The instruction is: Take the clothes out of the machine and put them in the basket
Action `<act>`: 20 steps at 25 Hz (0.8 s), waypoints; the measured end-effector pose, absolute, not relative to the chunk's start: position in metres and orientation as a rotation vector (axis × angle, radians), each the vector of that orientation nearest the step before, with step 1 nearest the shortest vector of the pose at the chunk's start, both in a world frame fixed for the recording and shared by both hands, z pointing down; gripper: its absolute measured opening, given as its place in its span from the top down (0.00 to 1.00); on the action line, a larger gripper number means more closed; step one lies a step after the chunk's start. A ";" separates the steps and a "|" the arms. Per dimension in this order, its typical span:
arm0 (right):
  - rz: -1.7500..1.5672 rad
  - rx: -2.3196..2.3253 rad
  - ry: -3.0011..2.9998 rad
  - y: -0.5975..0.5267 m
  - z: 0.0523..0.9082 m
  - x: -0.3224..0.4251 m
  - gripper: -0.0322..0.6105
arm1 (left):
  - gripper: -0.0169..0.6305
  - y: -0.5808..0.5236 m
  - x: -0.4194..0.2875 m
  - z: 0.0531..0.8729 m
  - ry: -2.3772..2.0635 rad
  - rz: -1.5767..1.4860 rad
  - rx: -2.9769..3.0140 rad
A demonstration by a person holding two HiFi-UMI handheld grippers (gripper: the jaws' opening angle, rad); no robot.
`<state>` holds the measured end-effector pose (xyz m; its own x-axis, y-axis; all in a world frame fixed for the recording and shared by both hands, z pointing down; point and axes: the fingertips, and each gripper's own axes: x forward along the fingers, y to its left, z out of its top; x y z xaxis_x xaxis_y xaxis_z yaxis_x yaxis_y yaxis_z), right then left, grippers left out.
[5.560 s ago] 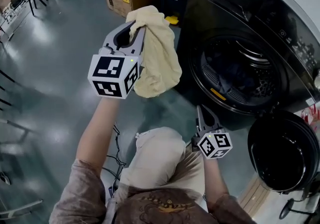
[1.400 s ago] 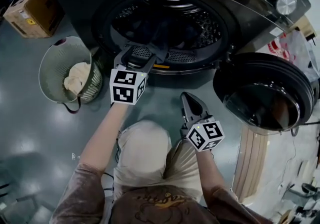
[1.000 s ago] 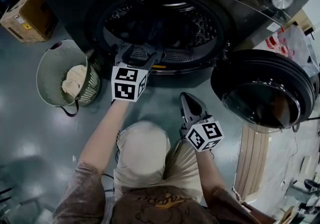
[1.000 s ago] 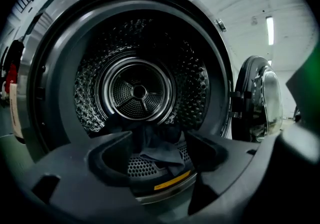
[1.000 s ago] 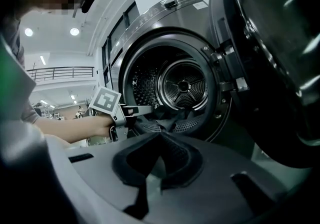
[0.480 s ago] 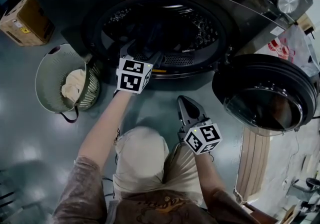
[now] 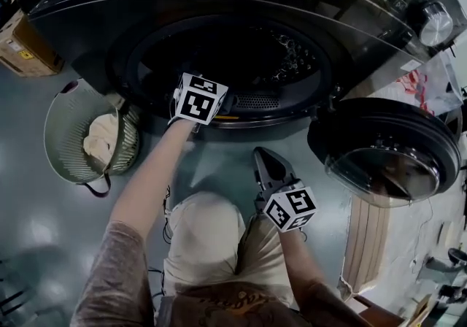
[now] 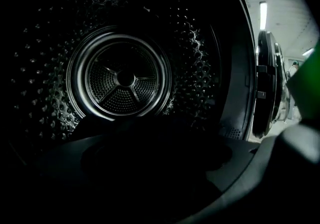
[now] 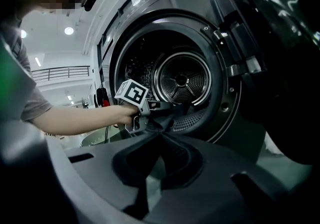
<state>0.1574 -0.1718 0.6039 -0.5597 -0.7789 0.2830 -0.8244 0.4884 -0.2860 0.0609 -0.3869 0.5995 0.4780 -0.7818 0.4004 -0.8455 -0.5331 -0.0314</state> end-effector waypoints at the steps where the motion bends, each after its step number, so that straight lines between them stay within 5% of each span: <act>1: 0.598 1.415 -2.606 -0.174 0.603 0.157 0.95 | 0.36 -0.391 0.064 0.598 -1.402 0.562 2.564; 20: 0.616 1.462 -2.564 -0.191 0.605 0.156 0.95 | 0.36 -0.434 0.102 0.637 -0.993 1.093 2.648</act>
